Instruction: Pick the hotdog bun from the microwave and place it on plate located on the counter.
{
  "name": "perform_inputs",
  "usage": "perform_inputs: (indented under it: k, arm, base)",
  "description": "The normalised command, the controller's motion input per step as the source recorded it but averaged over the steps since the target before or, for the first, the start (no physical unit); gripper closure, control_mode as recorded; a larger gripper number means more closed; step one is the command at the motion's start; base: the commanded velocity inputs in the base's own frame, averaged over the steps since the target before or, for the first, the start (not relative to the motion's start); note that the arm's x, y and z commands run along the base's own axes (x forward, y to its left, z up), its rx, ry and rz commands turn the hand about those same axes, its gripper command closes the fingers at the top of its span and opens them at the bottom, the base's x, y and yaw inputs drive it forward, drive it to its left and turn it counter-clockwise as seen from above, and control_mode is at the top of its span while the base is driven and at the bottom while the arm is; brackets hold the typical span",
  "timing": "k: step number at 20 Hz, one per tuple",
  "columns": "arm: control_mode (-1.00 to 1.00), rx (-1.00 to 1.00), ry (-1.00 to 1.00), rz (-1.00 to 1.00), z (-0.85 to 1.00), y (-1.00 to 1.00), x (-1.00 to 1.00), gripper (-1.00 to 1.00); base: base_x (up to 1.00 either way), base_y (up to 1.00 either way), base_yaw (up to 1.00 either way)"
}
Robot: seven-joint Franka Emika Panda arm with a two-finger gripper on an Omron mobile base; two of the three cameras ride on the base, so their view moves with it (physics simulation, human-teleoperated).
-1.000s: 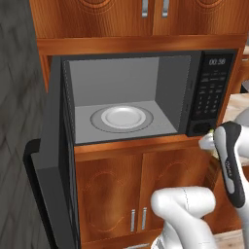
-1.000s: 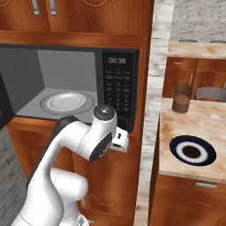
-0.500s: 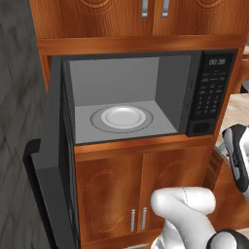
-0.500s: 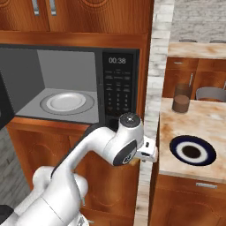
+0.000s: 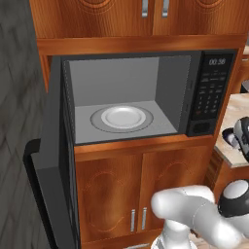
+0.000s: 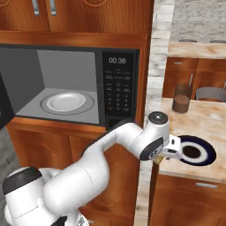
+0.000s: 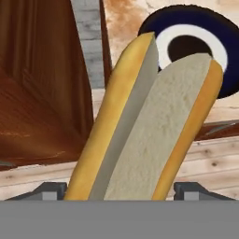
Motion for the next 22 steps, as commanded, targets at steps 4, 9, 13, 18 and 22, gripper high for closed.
perform_inputs:
  k: [4, 9, 13, 18, 22]
  arm:
    - [-1.00, 0.00, 0.00, 0.04, -0.30, -0.60, 0.92, 1.00]
    - [-1.00, 0.00, 0.00, 0.04, -0.33, -0.70, 0.70, 1.00]
    - [-1.00, 0.01, 0.00, 0.05, -0.10, -0.82, 0.40, 1.00]
    - [-1.00, 0.00, 0.00, 0.06, -0.19, -0.54, 0.31, 1.00]
    - [-1.00, 0.01, 0.00, 0.08, -0.17, -0.35, 0.47, 1.00]
  base:
    - [0.00, 0.00, 0.00]
    - [0.00, 0.00, 0.00]
    - [0.00, 0.00, 0.00]
    - [0.00, 0.00, 0.00]
    - [0.00, 0.00, 0.00]
